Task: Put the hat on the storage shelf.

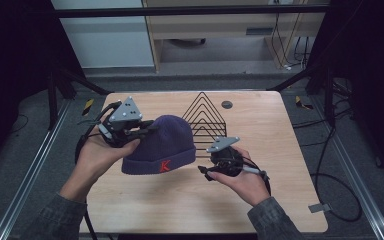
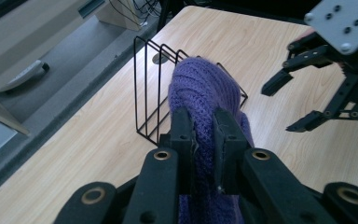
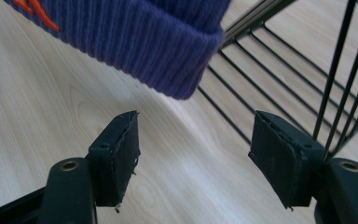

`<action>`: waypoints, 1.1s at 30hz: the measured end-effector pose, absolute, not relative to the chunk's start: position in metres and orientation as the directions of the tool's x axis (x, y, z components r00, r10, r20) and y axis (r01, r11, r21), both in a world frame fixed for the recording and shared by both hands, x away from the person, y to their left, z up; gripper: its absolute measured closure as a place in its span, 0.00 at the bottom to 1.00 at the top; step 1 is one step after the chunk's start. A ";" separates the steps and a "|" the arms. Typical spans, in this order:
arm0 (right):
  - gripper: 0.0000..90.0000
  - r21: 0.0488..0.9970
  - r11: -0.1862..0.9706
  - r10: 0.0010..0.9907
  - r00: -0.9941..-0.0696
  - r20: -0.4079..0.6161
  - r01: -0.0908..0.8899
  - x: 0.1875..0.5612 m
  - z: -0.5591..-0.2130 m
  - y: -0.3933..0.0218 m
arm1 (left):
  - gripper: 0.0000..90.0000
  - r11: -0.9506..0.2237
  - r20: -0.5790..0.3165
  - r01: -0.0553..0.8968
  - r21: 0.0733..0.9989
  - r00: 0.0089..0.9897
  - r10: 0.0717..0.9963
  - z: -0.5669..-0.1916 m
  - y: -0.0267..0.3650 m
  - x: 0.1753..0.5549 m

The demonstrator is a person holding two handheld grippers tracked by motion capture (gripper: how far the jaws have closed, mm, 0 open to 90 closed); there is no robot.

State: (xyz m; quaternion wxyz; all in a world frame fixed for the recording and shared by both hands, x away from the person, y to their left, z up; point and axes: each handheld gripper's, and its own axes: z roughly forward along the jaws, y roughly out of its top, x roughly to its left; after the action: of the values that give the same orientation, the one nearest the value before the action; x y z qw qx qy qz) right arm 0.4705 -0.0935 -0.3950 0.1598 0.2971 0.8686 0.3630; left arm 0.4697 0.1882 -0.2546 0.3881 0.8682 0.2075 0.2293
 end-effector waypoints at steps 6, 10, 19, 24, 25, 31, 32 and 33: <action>0.36 0.715 0.597 0.589 -0.804 -0.084 0.363 0.480 -0.381 -0.077 | 0.89 -0.610 0.249 0.158 0.776 0.812 0.527 -0.245 0.191 0.467; 0.35 0.710 0.612 0.568 -0.818 -0.088 0.349 0.486 -0.377 -0.072 | 0.89 -0.612 0.250 0.149 0.777 0.819 0.517 -0.240 0.193 0.466; 0.37 0.724 0.586 0.537 -0.843 -0.009 0.365 0.503 -0.374 -0.069 | 0.89 -0.588 0.236 0.128 0.798 0.832 0.502 -0.234 0.192 0.464; 0.61 0.723 0.596 0.511 -0.860 -0.006 0.349 0.502 -0.375 -0.065 | 0.89 -0.581 0.228 0.136 0.803 0.830 0.510 -0.233 0.191 0.468; 0.65 0.727 0.597 0.504 -0.864 -0.011 0.339 0.501 -0.374 -0.066 | 0.89 -0.578 0.223 0.146 0.803 0.826 0.518 -0.232 0.191 0.470; 0.76 0.746 0.584 0.511 -0.859 -0.033 0.319 0.495 -0.348 -0.081 | 0.89 -0.542 0.213 0.156 0.826 0.804 0.556 -0.219 0.190 0.480; 0.76 0.746 0.584 0.511 -0.859 -0.033 0.319 0.495 -0.348 -0.081 | 0.89 -0.531 0.211 0.151 0.834 0.802 0.559 -0.215 0.188 0.483; 0.77 0.751 0.580 0.522 -0.852 -0.047 0.314 0.497 -0.334 -0.089 | 0.89 -0.526 0.211 0.148 0.838 0.800 0.561 -0.211 0.186 0.485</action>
State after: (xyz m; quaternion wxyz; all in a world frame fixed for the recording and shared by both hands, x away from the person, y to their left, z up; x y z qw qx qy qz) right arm 0.4970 -0.0887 -0.3342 0.1328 0.2375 0.8790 0.3916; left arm 0.4850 0.1860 -0.2110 0.4388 0.8412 0.2108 0.2355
